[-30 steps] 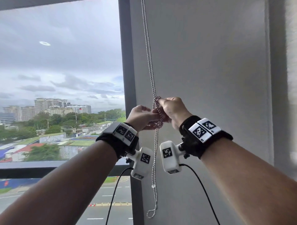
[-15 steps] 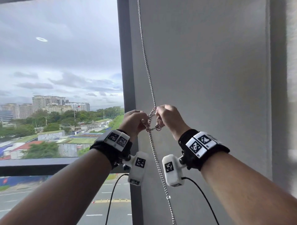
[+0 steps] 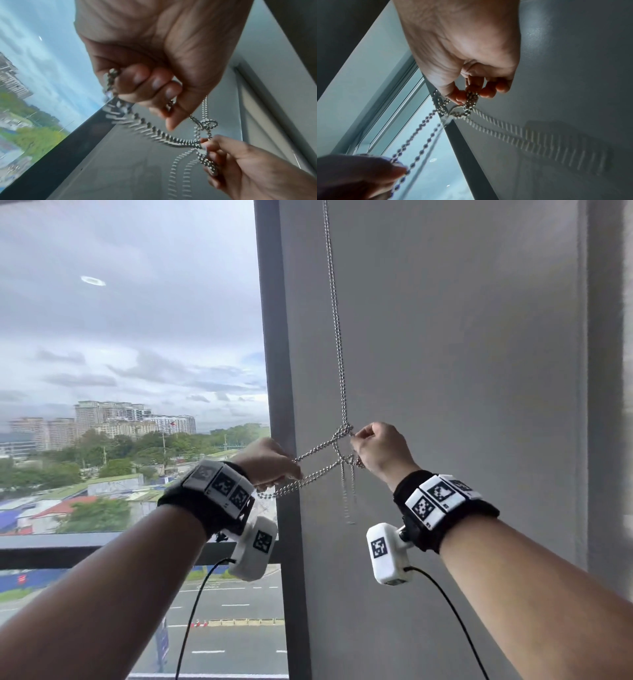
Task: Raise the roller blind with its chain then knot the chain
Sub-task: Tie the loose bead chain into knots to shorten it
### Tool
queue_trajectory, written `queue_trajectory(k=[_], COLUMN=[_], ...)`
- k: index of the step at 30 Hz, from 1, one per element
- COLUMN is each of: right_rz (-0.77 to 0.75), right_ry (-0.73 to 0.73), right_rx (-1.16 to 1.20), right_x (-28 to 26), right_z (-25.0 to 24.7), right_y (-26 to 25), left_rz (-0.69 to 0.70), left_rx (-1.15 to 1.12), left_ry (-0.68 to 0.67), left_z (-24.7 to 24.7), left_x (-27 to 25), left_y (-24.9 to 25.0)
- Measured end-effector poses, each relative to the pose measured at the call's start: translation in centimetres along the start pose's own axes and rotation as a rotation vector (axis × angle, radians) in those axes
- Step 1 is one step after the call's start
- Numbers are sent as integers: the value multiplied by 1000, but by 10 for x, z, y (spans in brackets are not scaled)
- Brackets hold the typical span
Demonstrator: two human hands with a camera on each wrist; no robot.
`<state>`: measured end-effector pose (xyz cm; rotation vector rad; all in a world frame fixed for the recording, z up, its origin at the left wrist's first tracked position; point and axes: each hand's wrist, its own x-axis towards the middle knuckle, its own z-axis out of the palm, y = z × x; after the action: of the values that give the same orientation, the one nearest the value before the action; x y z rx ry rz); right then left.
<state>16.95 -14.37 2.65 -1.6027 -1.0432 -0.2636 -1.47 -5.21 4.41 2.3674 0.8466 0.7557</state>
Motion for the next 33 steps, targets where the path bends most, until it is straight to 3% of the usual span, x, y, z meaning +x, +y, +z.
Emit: queue_trajectory(k=[2,6,8,10,15,17,21,25,29,33], right_rz=[32,75,61,80,85,84,125,166,167,138], right_ry=[4,-3,-13,-8,13,7,-79,-122,-144,-178], right_rx=[22,18,41,53,43,50,160,250,278,291], right_x=[0,0,2,3,6,6,1,-5,-6,-11], right_z=[1,2,2,3,-4,-6,-2,8,17,24], right_y=[3,10,13,16,20,19,19,21,20,21], left_rz=[-33,-27,19,26,1,-76,-198,-130,-106,-12], left_rx=[-90,-836,-991,-913,-115,-21,-426,-764,-868,-851], left_ry=[56,103,115,139,210,204,49,-120,-265,-248], left_z=[1,7,8,9,14,20,28,40,57,65], left_x=[4,6,7,11,20,23,19,15,11,17], left_y=[-12,-25,-27,-32,-53,-64,-64,-49,-32,-17])
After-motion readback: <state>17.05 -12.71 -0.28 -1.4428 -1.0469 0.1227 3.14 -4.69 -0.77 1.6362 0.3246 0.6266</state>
